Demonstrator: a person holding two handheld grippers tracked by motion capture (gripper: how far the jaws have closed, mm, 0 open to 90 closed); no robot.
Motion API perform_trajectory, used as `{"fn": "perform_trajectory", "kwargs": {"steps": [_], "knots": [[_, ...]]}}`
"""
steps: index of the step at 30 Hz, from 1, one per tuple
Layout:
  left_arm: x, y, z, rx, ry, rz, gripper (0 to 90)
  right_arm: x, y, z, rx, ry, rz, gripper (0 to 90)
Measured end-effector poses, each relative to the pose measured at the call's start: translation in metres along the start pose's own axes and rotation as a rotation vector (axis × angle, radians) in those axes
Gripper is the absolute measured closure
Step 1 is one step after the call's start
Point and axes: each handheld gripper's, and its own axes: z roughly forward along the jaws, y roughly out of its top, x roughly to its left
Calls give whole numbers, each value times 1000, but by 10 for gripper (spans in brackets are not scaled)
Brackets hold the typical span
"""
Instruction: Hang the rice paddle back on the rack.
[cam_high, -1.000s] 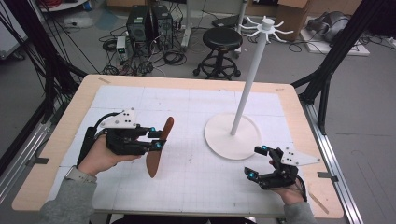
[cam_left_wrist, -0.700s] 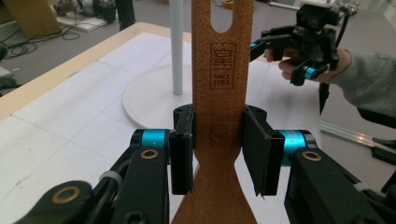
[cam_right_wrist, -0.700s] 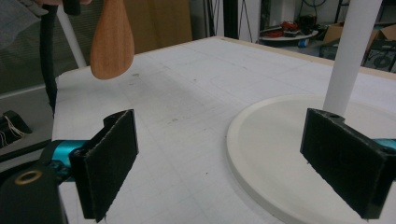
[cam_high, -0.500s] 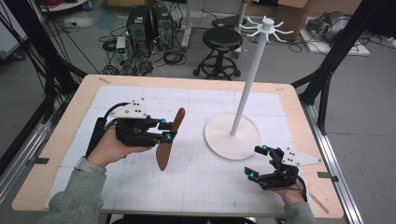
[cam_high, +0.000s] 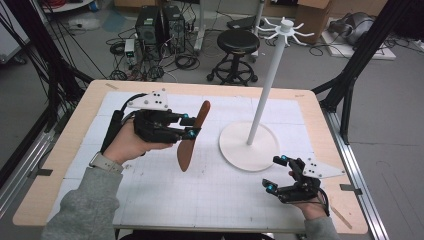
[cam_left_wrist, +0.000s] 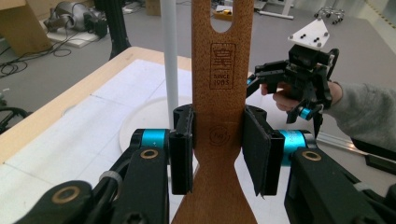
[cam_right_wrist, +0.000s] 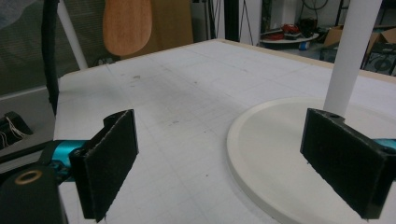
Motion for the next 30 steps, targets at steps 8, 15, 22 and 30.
{"fn": "perform_trajectory", "kwargs": {"steps": [8, 15, 22, 30], "knots": [[6, 15, 4, -15, 2, 11, 651, 0, 0, 0, 5, 5, 1, 99], [10, 29, 11, -18, -7, 21, 651, -1, 0, 0, -2, 7, 1, 99], [12, 41, 15, -23, -4, 47, 651, -2, -1, 1, 8, 6, -2, 99], [14, 61, 19, -37, -3, 52, 651, -2, 0, -1, -3, 7, 11, 99]]}}
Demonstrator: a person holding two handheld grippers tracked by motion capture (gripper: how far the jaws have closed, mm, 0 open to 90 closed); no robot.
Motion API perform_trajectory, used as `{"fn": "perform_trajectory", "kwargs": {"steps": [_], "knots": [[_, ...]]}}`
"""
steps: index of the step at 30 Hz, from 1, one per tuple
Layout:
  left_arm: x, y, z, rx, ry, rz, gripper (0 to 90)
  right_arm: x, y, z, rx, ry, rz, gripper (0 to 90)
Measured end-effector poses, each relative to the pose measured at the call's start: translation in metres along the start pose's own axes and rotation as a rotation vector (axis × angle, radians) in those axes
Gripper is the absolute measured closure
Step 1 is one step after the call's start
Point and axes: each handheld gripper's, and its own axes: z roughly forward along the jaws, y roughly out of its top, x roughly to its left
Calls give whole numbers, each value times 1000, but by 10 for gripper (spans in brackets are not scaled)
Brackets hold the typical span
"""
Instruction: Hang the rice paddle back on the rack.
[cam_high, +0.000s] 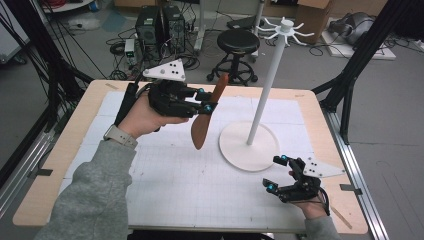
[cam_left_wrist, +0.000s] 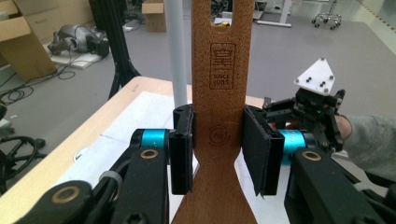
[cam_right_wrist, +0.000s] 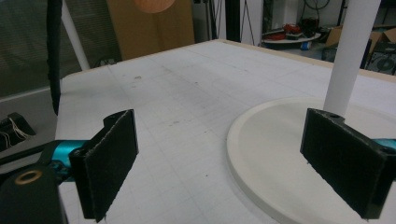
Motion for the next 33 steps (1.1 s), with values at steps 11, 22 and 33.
{"fn": "perform_trajectory", "kwargs": {"steps": [11, 22, 33], "knots": [[2, 27, 7, -25, 2, 14, 651, -2, 0, 0, -10, 2, 13, 99], [4, 57, 16, -30, 9, 39, 651, -2, 0, -2, -24, 7, 15, 99], [10, 82, 34, -15, 33, 34, 651, -2, 1, -3, -40, 9, 15, 99]]}}
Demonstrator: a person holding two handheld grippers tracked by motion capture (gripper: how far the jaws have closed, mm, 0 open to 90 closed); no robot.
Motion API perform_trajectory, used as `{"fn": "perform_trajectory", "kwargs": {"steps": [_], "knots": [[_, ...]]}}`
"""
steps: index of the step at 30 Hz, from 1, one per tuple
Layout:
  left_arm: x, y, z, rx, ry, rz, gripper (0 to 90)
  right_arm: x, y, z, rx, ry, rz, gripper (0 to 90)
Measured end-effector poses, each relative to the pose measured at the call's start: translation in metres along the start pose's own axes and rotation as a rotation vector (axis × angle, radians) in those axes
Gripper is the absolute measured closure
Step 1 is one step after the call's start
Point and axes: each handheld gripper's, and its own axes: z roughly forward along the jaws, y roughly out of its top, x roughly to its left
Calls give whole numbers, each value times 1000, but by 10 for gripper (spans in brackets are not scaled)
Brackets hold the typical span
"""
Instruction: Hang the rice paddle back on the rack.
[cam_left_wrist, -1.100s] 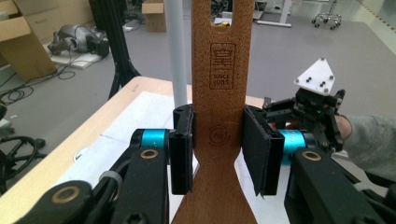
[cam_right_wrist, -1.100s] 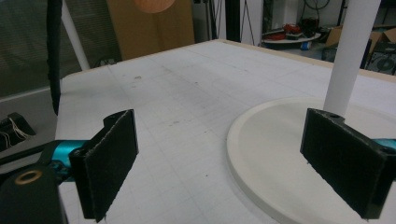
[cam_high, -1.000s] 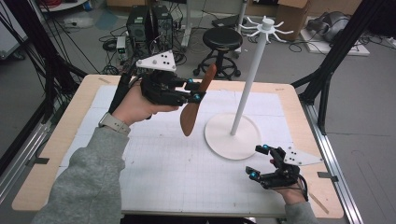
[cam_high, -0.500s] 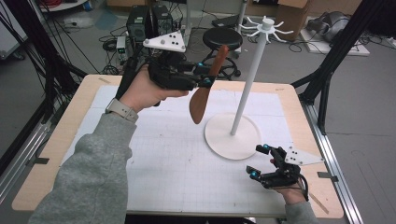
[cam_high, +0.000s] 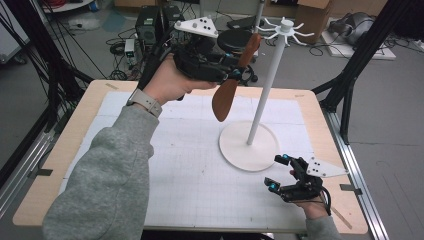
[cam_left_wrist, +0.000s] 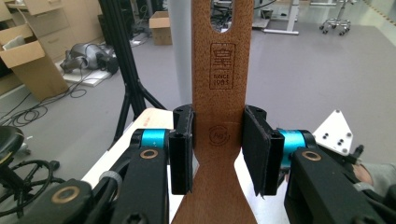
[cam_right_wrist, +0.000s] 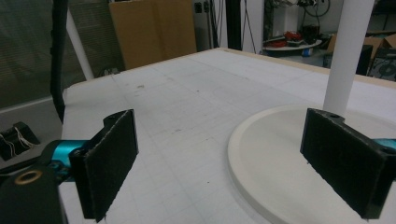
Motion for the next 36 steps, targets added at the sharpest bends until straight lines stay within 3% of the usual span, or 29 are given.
{"fn": "perform_trajectory", "kwargs": {"steps": [11, 14, 21, 36], "knots": [[3, 7, 10, -9, 16, 5, 651, 0, 0, -1, -2, 3, 1, 99], [6, 8, 12, -12, 41, 4, 651, 0, 0, 0, -1, 4, -1, 99], [6, 9, 16, -14, 27, 2, 651, 0, 0, 0, 4, 3, -1, 99], [10, 6, 27, -6, 48, -7, 651, -1, 0, 0, 2, 3, 2, 99]]}}
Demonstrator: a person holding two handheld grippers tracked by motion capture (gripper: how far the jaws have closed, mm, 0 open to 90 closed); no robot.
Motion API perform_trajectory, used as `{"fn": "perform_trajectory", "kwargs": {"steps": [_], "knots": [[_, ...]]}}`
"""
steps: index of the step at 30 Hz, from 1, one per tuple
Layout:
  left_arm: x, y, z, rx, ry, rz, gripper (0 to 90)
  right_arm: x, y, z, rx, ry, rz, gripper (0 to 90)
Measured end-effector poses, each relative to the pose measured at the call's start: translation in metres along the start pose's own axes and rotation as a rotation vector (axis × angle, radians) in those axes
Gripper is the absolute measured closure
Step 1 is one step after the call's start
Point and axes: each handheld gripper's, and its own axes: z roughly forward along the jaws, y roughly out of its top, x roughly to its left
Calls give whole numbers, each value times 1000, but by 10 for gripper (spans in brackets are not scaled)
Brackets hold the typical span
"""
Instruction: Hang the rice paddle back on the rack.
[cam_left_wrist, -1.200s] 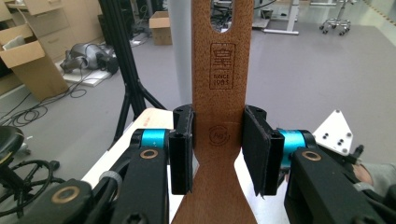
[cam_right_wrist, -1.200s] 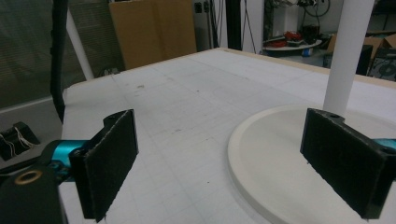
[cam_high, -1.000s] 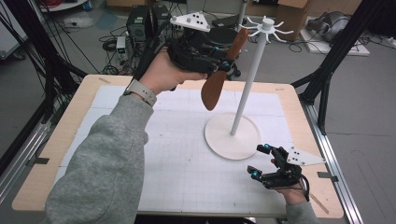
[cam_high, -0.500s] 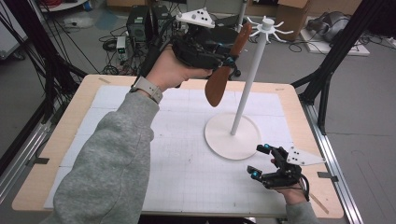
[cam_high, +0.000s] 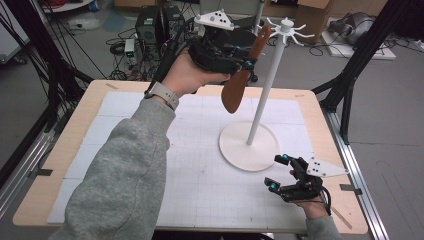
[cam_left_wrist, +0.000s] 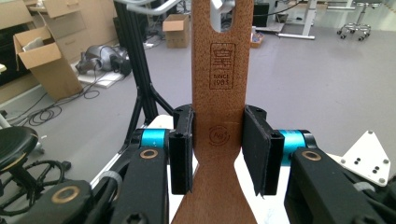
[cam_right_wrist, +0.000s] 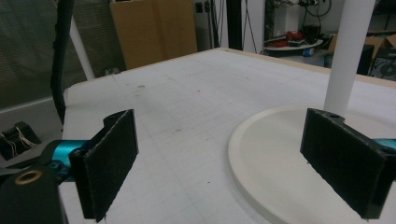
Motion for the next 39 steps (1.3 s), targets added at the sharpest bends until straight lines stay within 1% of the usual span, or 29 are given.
{"fn": "perform_trajectory", "kwargs": {"steps": [4, 5, 6, 8, 14, 18, 19, 20, 21, 22, 23, 24, 25, 26, 28, 30, 31, 32, 33, 34, 35, 36, 37, 38, 39], "knots": [[-1, -1, 3, 2, -5, -2, 651, 0, 0, 0, 0, -1, 4, 99], [-2, -1, 5, 5, -5, 2, 651, 0, 0, 0, 0, -1, 4, 99], [-2, -2, 7, 17, -3, 7, 651, -1, 0, 0, -4, -1, -10, 99], [-3, -3, 8, 17, -2, 7, 651, 0, 0, 0, 1, 2, -7, 99], [-3, -6, 12, 1, -10, -2, 651, 1, 0, -1, 3, 3, 1, 99], [-3, -7, 12, -1, -11, -5, 650, 1, 0, -1, 6, 1, -3, 99], [-4, -7, 13, -4, -12, -7, 650, 1, 0, -1, 6, 1, -3, 99], [-6, -8, 14, -11, -17, -21, 648, 1, 0, -1, 3, 0, -6, 99], [-6, -8, 14, -11, -17, -21, 647, 1, 0, -1, 3, 0, -6, 99], [-7, -8, 14, -13, -22, -13, 643, 1, 0, -1, 9, 0, -5, 99], [-10, -9, 14, -16, -20, 4, 643, 1, 0, -1, 9, 0, -5, 99], [-12, -10, 14, -20, -15, 20, 614, 1, 0, 0, 10, 0, -6, 99], [-13, -10, 14, -23, -20, 21, 614, 1, 0, 0, 10, 0, -6, 99], [-17, -12, 13, -32, -21, 31, 568, 1, 0, 0, 7, 2, -8, 99], [-20, -14, 12, -39, -27, 36, 553, 2, 0, 0, 8, 3, -7, 99], [-23, -19, 8, -54, -32, 48, 492, 2, 0, -1, 8, 1, -5, 99], [-23, -19, 8, -54, -32, 48, 473, 2, 0, -1, 8, 1, -5, 99], [-23, -21, 7, -61, -36, 57, 444, 2, 0, -1, 8, 0, -5, 99], [-23, -24, 5, -57, -35, 71, 444, 2, 0, -1, 8, 0, -5, 99], [-23, -26, 4, -59, -34, 81, 420, 3, 0, -1, 9, -1, -4, 99], [-23, -28, 1, -68, -40, 92, 395, 3, 0, 0, 10, -1, -8, 99], [-23, -31, 0, -82, -50, 96, 319, 3, -1, -1, 17, -2, -8, 99], [-22, -34, -2, -88, -53, 99, 319, 3, -1, -1, 17, -2, -8, 99], [-21, -39, -6, -84, -46, 95, 243, 3, -1, -1, 18, -3, -6, 99], [-21, -39, -6, -84, -46, 95, 199, 3, -1, -1, 18, -3, -6, 99]]}}
